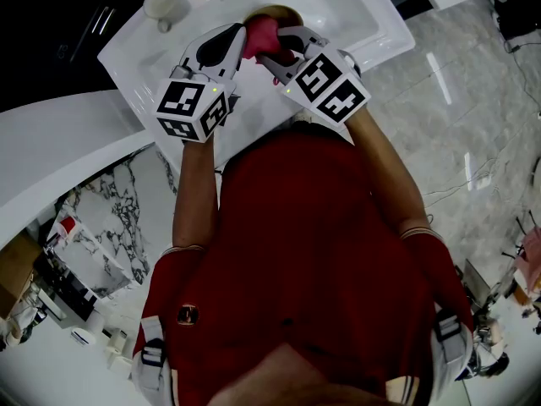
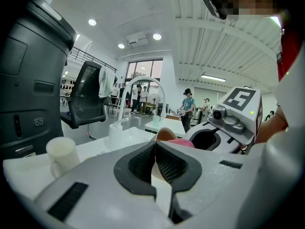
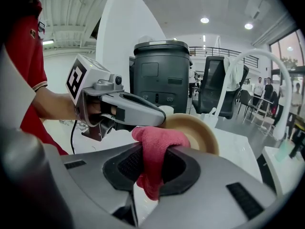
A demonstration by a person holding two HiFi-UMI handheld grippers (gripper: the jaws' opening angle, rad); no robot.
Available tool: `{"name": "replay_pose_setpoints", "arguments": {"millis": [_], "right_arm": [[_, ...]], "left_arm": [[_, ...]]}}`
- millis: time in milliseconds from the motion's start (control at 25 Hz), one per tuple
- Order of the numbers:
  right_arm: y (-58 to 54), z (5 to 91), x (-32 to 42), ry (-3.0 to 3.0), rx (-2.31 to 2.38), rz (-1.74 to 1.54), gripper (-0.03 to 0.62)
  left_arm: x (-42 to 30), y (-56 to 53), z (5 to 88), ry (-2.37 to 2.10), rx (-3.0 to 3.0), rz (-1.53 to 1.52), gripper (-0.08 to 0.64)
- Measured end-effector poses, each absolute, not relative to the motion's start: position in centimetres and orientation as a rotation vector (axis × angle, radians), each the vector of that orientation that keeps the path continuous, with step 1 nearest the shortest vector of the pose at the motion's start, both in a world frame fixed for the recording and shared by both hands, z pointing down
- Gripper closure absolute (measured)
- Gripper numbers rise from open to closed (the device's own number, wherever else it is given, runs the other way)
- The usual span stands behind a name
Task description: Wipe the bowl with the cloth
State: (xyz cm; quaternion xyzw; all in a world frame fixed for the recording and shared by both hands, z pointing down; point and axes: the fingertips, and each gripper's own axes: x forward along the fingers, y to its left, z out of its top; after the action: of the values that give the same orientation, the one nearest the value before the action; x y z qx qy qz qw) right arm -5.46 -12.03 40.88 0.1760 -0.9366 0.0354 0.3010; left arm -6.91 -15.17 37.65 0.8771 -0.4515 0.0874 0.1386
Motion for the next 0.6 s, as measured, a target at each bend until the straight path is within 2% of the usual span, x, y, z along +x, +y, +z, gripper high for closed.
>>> {"name": "replay_pose_setpoints", "arguments": {"millis": [600], "right_arm": [[-13.6,40.4,-5.0,-2.489,0.578,0.047,0.522]], "left_arm": [[-6.7,-15.1,37.6,-1.291,2.548,0.268,0.548]]}}
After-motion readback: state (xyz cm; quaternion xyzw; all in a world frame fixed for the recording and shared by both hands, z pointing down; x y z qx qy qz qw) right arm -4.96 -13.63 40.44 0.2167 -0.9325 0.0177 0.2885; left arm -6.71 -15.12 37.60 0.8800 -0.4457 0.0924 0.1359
